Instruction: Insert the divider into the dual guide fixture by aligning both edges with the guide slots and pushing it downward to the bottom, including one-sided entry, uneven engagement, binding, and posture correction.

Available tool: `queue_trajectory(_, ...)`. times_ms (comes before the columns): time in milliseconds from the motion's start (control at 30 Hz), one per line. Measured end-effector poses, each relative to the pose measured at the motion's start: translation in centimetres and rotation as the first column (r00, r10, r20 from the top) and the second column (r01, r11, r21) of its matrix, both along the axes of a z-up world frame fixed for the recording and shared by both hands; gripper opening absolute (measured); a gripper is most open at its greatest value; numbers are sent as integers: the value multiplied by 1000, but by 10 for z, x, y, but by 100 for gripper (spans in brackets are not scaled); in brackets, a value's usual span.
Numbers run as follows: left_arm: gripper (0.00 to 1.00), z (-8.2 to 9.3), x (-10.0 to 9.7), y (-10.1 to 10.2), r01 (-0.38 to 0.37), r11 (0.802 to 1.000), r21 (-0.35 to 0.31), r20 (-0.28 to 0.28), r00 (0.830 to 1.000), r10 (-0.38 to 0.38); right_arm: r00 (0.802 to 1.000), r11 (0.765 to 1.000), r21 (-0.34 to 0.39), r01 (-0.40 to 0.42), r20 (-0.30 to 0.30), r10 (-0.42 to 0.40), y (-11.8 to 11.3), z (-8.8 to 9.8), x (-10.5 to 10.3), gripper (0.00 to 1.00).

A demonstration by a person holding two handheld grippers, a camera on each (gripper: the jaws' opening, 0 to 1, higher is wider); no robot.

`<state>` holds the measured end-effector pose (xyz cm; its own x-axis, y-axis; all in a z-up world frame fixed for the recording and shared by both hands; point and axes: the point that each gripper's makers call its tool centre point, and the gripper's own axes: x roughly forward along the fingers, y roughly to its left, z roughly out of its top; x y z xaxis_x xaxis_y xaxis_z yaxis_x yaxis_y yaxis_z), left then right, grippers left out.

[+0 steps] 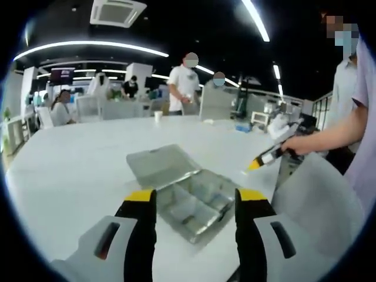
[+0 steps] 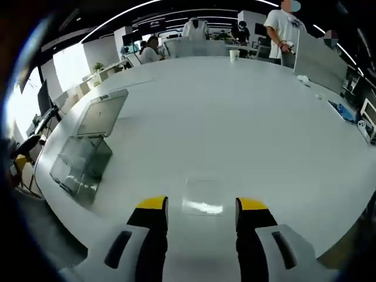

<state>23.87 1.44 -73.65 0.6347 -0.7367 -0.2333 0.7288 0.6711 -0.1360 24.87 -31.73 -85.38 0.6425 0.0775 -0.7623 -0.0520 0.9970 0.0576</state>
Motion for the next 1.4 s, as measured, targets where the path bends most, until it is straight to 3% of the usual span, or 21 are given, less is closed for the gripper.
queue_trajectory(233, 52, 1, 1, 1, -6, 1000, -7, -1, 1000, 6, 998, 999, -36, 31, -47, -33, -3, -8, 6, 41)
queue_trajectory(433, 52, 1, 3, 2, -15, 1000, -12, 0, 1000, 15, 998, 999, -35, 36, -54, -37, 2, -9, 10, 42)
queue_trajectory(600, 52, 1, 3, 3, -18, 1000, -13, -1, 1000, 18, 996, 996, -79, 41, -70, -46, -3, -14, 9, 42)
queue_trajectory(1067, 51, 1, 4, 3, -24, 1000, -15, 1, 1000, 24, 995, 995, -76, 62, -72, -68, -2, -17, 10, 40)
queue_trajectory(1400, 51, 3, 5, 4, -29, 999, -20, 5, 1000, 29, 994, 995, -77, 62, -87, -69, 0, -16, 7, 32)
